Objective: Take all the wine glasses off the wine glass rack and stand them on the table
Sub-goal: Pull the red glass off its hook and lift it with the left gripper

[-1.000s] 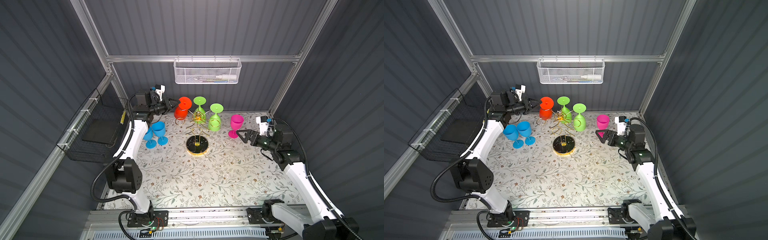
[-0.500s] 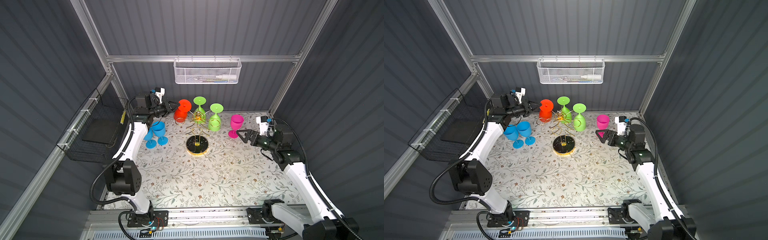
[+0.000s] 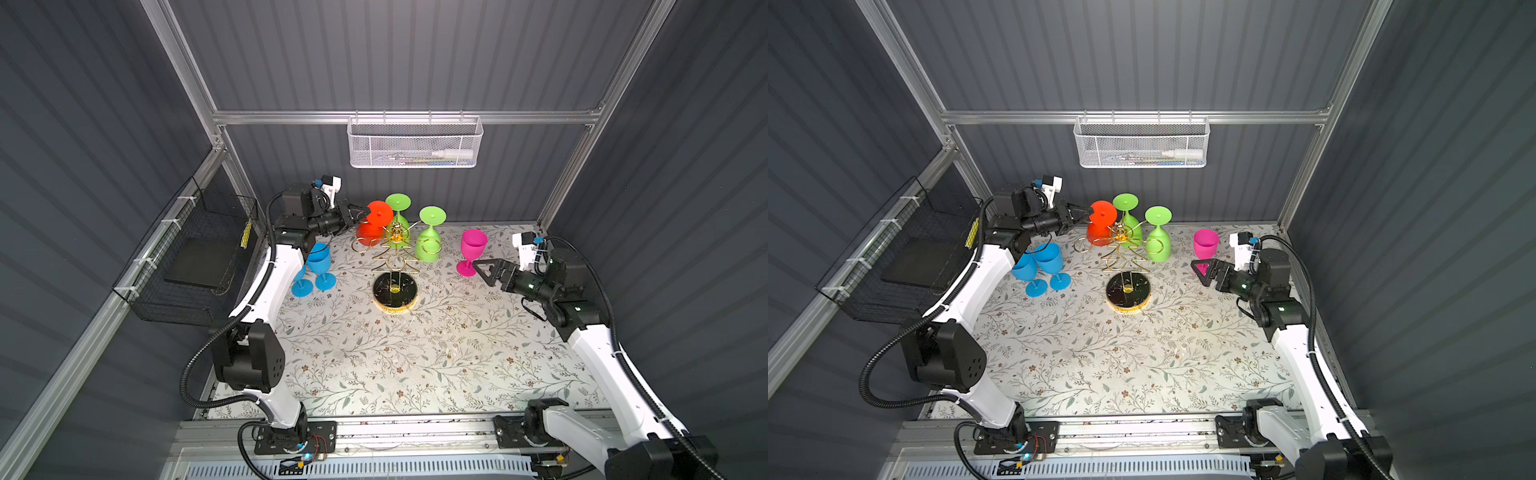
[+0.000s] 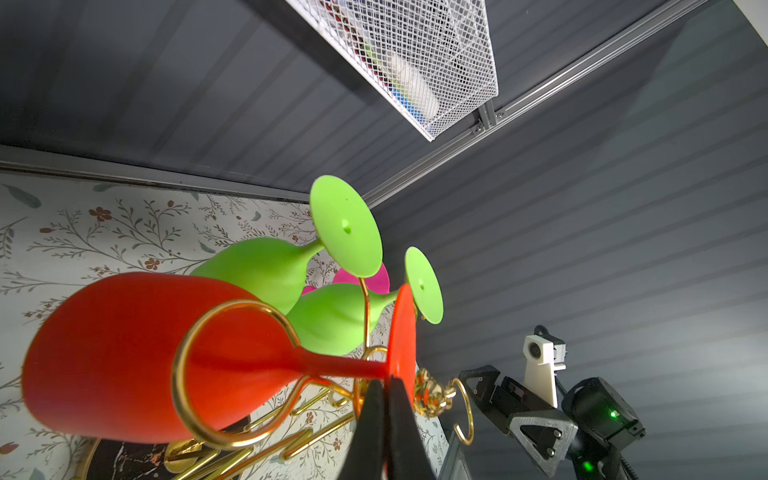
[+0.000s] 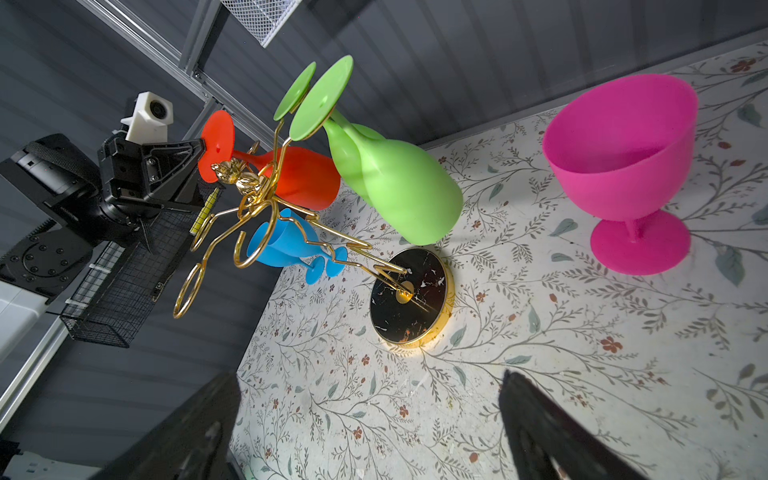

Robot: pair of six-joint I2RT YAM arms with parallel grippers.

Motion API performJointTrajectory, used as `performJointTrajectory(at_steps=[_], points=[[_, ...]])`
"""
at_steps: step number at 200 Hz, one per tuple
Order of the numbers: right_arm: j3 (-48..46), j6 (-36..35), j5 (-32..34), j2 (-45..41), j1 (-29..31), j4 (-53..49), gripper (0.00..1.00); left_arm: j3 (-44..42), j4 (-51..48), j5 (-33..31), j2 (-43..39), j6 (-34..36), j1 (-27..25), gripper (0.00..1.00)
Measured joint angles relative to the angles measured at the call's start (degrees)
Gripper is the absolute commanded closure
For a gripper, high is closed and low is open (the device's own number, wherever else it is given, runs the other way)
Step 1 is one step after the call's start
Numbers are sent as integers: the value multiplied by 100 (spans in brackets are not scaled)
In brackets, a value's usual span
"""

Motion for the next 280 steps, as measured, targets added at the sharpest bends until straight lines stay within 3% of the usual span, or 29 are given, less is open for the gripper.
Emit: performJointTrajectory(at_steps=[157, 233, 280], points=[[0, -26, 0, -92, 0, -7, 1, 356, 385, -415, 413, -103, -26, 100], [0, -85, 31, -122, 0, -94, 1, 378, 588, -605, 343, -109, 442, 100], [11, -140, 103, -122, 0, -142, 1, 378, 699, -649, -249, -201, 820, 100]])
